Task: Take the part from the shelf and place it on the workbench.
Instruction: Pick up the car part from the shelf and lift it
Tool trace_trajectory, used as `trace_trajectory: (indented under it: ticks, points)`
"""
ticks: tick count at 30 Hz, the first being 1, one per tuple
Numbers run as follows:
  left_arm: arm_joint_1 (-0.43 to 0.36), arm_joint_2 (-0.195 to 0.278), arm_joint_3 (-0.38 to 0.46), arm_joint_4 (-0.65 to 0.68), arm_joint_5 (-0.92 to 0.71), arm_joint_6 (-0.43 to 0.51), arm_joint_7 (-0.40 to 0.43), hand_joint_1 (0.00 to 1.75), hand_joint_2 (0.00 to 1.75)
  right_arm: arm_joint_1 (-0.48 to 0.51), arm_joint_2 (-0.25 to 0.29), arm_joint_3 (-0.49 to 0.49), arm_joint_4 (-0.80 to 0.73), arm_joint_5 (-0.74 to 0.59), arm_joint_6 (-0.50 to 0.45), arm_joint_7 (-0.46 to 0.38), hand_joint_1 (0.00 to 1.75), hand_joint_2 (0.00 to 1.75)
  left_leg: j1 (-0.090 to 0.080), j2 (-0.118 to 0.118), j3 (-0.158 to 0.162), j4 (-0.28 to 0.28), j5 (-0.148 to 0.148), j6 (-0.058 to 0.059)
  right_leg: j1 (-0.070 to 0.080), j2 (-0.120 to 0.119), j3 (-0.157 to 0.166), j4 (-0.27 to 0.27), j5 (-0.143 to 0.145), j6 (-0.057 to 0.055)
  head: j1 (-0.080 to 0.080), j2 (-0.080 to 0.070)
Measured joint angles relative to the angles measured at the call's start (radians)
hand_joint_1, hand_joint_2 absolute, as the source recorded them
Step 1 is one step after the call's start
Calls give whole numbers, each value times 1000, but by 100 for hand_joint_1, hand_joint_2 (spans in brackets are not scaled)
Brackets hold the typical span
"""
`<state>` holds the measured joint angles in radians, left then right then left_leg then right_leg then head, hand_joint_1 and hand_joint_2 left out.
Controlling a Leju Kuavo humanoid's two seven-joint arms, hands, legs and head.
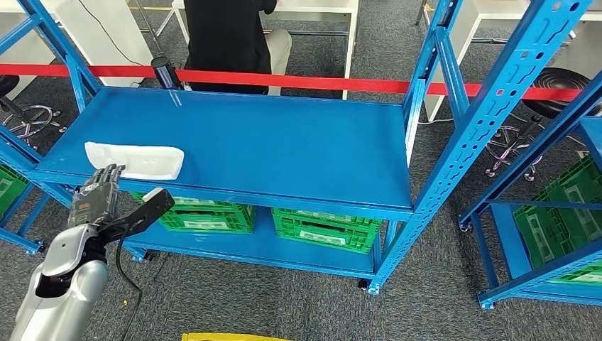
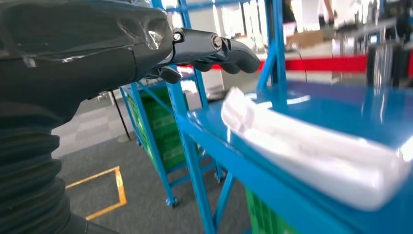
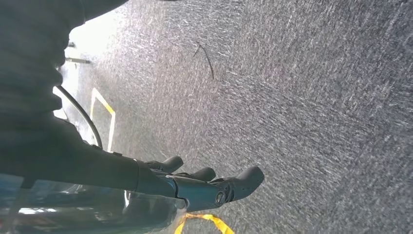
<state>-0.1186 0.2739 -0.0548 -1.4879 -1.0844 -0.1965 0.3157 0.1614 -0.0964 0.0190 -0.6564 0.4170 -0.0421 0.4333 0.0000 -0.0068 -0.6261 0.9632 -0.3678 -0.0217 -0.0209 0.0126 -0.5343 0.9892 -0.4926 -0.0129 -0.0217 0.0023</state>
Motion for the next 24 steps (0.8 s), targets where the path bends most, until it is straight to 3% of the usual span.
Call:
trace_trajectory:
  ticks: [9,24]
  points:
    - [-79,-10,-46,157,10,20,-23,0,175,-1,22,-55,-8,42,11,0,0,175,0,0,0,1,0,0,0,0,0,0,0,0,0,0]
    - [-116,-17,-79,219,2,56,-25,0,175,3,35,-89,-11,72,22,-1,0,175,0,0,0,1,0,0,0,0,0,0,0,0,0,0]
